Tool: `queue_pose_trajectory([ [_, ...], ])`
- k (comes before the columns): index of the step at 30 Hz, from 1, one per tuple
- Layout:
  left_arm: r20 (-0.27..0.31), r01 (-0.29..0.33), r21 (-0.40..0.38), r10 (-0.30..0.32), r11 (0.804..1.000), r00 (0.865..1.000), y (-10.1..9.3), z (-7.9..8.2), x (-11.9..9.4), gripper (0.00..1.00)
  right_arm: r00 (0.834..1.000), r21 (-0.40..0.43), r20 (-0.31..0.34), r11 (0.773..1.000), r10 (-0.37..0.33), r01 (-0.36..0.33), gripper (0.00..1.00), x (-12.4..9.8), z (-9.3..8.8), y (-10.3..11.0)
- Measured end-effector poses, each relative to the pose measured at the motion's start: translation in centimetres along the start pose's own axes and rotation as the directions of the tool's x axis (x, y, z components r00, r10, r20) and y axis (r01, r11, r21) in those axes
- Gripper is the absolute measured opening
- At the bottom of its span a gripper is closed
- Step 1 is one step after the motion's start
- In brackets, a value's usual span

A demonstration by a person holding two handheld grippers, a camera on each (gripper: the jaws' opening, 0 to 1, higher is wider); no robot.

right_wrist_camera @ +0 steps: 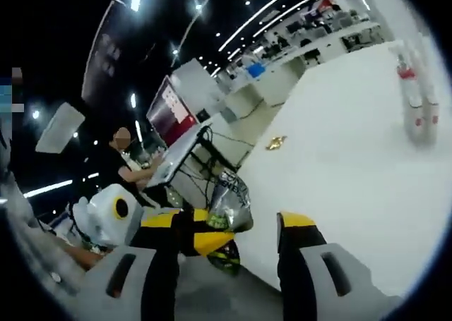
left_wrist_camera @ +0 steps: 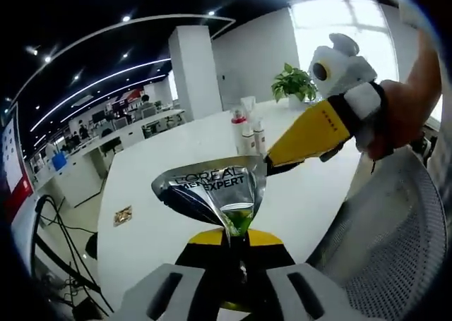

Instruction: Arrange the skincare products in the storage area until every visible bottle or jar stands upright without overlapping.

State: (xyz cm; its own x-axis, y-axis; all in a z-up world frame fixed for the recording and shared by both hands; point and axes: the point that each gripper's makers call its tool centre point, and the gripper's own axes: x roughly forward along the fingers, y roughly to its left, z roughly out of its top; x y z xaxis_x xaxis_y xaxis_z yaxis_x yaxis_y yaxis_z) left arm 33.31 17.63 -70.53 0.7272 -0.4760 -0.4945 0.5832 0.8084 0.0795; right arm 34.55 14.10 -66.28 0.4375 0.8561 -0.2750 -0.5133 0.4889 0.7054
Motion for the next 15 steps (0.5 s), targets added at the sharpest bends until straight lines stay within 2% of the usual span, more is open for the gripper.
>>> queue_pose_trajectory([
  [2, 0.020, 0.011, -0.011, -0.011, 1.000, 1.000, -0.2, 0.4, -0.1, 0.08, 1.000, 0.068, -0.013, 0.997, -0.020, 0.021, 0.54, 0.4, -0.7, -1.0],
  [4, 0.027, 0.023, -0.014, -0.023, 1.000, 0.999, -0.5, 0.6, -0.1, 0.08, 1.000, 0.115, -0.010, 0.993, -0.009, 0.010, 0.52, 0.8, -0.9, -1.2],
  [7, 0.041, 0.045, -0.032, -0.044, 0.998, 0.998, -0.9, 0.8, -0.2, 0.08, 0.999, 0.162, 0.028, 0.986, 0.031, -0.035, 0.38, 1.1, -0.4, -0.7],
  [8, 0.045, 0.051, -0.037, -0.049, 0.998, 0.998, -1.0, 0.9, -0.2, 0.08, 0.999, 0.170, 0.037, 0.984, 0.039, -0.045, 0.32, 1.2, -0.2, -0.6],
  [10, 0.078, 0.079, -0.045, -0.076, 0.996, 0.994, -1.6, 1.6, -0.4, 0.08, 0.997, 0.180, 0.060, 0.982, 0.056, -0.066, 0.24, 1.5, 0.1, -0.6],
  [12, 0.085, 0.088, -0.037, -0.085, 0.995, 0.993, -1.9, 1.7, -0.6, 0.08, 0.995, 0.195, 0.071, 0.977, 0.070, -0.082, 0.16, 1.6, 0.1, -0.5],
  [15, 0.095, 0.097, -0.043, -0.093, 0.994, 0.991, -2.0, 1.9, -0.6, 0.09, 0.996, 0.143, 0.067, 0.987, 0.062, -0.071, 0.09, 1.7, 0.1, -0.5],
])
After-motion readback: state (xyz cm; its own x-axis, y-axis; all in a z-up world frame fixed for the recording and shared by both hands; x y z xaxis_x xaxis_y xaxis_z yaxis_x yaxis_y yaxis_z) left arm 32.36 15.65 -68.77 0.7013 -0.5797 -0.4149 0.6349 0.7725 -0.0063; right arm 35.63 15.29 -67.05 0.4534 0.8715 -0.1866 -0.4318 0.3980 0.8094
